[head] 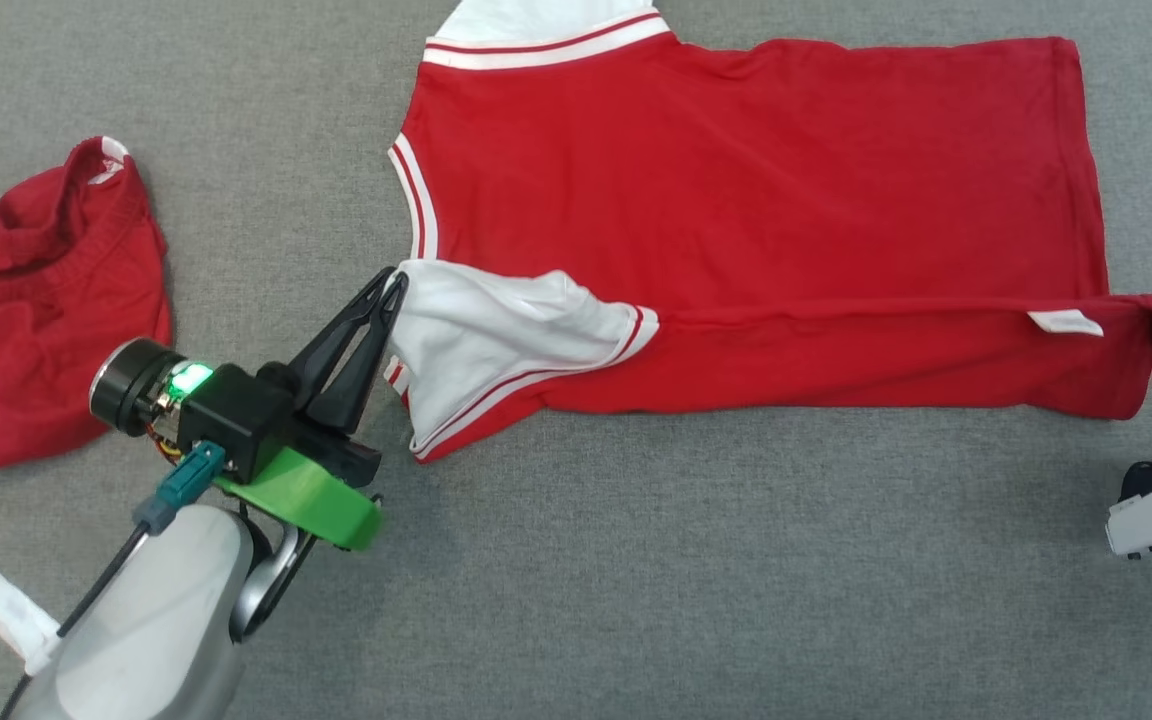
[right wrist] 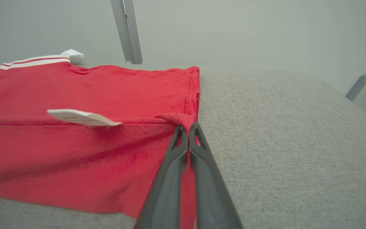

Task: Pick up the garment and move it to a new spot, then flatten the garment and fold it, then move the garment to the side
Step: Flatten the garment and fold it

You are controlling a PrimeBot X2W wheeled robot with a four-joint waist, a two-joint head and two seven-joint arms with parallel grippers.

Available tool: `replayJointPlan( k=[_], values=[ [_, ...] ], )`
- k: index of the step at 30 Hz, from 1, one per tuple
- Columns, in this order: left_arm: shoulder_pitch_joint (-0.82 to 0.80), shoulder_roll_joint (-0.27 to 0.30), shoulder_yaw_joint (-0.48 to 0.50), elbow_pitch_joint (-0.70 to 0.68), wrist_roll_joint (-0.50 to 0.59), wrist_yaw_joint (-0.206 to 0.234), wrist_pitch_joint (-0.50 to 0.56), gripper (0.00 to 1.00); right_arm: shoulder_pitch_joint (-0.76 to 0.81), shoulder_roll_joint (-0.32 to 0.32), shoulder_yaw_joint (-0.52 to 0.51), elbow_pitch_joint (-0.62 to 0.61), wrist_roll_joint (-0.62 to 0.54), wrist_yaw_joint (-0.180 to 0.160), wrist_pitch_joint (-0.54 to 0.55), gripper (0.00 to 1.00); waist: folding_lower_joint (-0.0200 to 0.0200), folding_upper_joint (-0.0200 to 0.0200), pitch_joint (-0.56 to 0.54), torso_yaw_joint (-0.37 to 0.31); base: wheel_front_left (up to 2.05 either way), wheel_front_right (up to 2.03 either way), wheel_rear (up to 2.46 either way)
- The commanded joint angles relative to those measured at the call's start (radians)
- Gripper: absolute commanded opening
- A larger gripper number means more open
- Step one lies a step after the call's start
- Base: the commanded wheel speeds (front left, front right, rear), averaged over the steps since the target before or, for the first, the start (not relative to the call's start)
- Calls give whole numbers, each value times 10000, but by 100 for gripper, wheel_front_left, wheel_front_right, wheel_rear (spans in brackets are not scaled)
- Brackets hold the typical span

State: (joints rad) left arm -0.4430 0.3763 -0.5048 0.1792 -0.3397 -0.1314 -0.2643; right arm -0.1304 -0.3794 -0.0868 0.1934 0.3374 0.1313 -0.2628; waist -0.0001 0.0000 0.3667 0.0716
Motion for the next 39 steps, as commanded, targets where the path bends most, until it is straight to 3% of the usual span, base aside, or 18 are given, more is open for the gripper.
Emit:
replayJointPlan(
  k=[1,17,18,20,21,29,39],
  values=[
    [-446,159,-123,205,59,23,-1,0,-306,-94,91,172,-75,-10,-27,0,1,0,239,12,0,0,0],
    [-2315,241,-1027,1426,277,23,-1,0,-1571,-513,644,1215,-143,-10,-27,0,1,0,900,46,0,0,0],
    [-2357,190,-1062,1543,224,25,-1,0,-1610,-524,673,1280,-145,-10,-27,4,1,0,886,54,0,0,0],
    [-2419,98,-1052,1702,144,23,-1,45,-1664,-531,689,1343,-158,-10,-27,51,1,0,852,68,0,0,0],
    [-2438,45,-943,1768,142,25,-1,100,-1688,-515,644,1325,-163,-10,-27,100,1,0,837,73,0,0,0],
    [-1392,-352,-155,1535,113,176,-1,100,-1135,-141,49,404,-495,-10,-27,100,1,0,338,101,0,0,0],
    [1301,-1259,284,2017,-1518,533,538,100,25,458,-227,-341,-656,-10,-27,100,1,0,-284,101,0,0,0]
  ],
)
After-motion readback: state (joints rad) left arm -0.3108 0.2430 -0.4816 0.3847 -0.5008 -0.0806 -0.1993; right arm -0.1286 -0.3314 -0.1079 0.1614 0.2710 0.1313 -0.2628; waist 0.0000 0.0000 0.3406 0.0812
